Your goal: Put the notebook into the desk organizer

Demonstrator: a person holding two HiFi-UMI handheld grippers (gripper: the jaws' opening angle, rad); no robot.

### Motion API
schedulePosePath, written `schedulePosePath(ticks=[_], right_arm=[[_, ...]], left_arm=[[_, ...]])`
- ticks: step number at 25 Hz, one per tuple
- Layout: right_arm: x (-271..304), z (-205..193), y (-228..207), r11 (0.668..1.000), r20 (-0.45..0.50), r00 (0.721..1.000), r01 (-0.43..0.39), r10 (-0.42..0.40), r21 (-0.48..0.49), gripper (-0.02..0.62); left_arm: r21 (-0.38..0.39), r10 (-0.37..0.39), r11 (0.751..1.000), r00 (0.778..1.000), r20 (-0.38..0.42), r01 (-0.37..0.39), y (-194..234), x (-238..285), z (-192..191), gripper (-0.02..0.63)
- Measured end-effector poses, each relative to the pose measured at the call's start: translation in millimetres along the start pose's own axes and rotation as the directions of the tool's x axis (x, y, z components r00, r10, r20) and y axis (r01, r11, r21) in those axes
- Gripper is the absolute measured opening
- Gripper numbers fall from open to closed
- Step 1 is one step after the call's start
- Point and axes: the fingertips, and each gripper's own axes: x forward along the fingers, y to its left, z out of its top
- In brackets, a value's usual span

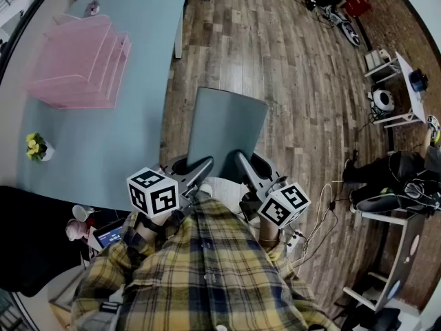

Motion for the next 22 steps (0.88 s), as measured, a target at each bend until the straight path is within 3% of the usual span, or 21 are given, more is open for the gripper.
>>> schedulePosePath(ticks=[13,22], right_arm=[[-20,11,-32,0.996,0.001,0.997,-0.078,0.078,0.033,0.074],[10,16,-65,0.995,-0.02,0.996,-0.08,0.082,0.056,0.074]], left_arm=[[0.007,0.038,0.999,0.999,0.026,-0.038,-18,32,-6,0.087],[-0.019,0.061,0.998,0.998,0.027,-0.061,9,60,9,0.089]])
